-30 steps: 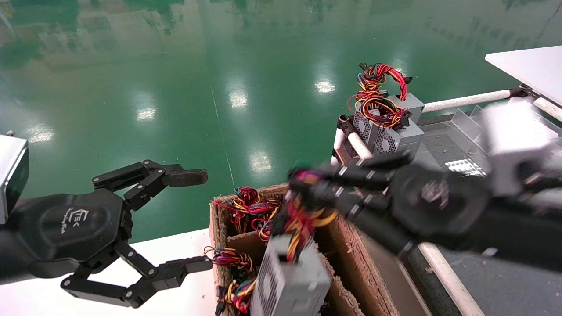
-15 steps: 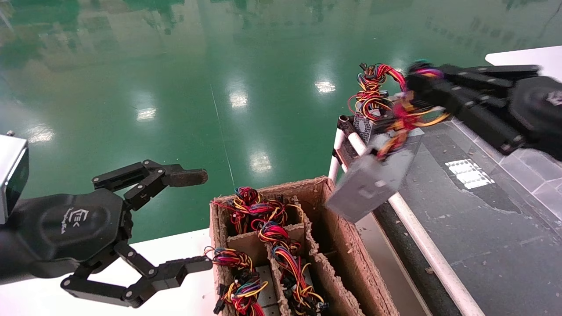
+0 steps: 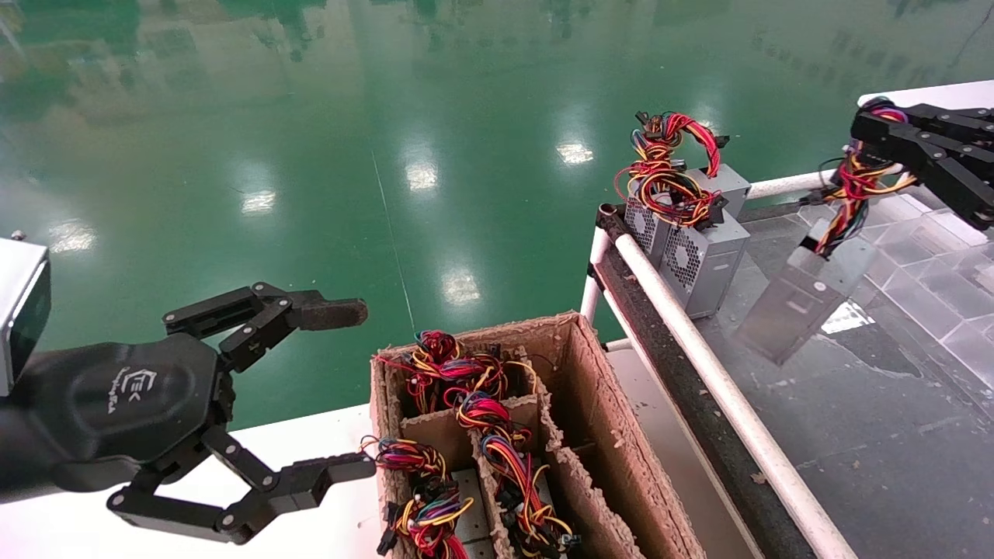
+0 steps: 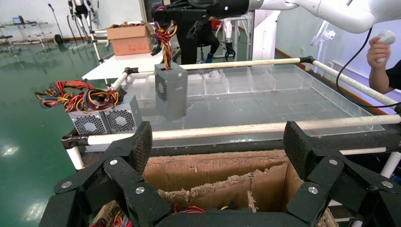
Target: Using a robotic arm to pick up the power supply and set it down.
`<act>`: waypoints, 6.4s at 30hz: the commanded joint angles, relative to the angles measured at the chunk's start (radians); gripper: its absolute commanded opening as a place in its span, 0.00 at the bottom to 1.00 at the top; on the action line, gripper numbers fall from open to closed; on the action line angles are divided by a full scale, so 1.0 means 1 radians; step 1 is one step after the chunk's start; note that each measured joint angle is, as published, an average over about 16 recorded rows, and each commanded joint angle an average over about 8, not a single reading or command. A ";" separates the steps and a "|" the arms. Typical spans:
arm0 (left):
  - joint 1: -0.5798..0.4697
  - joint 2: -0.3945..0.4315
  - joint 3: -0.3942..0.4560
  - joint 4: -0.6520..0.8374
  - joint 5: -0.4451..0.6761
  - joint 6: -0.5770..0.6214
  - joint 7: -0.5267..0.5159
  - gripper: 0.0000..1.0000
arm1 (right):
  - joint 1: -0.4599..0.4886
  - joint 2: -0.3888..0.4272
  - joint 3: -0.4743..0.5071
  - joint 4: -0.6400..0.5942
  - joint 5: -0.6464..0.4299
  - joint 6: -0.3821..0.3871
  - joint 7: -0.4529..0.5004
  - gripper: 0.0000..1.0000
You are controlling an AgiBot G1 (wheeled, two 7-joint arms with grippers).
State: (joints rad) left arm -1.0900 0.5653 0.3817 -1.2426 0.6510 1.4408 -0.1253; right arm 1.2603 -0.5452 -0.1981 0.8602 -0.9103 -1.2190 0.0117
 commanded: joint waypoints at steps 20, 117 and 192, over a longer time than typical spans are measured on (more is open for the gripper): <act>0.000 0.000 0.000 0.000 0.000 0.000 0.000 1.00 | 0.147 -0.138 -0.073 -0.230 -0.151 0.089 -0.134 0.00; 0.000 0.000 0.000 0.000 0.000 0.000 0.000 1.00 | 0.577 -0.506 -0.178 -0.863 -0.332 0.232 -0.408 0.00; 0.000 0.000 0.000 0.000 0.000 0.000 0.000 1.00 | 0.287 -0.284 -0.094 -0.372 -0.064 -0.115 -0.098 1.00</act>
State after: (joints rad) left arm -1.0898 0.5650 0.3820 -1.2423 0.6507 1.4405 -0.1250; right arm 1.5467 -0.8288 -0.2919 0.4888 -0.9744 -1.3343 -0.0866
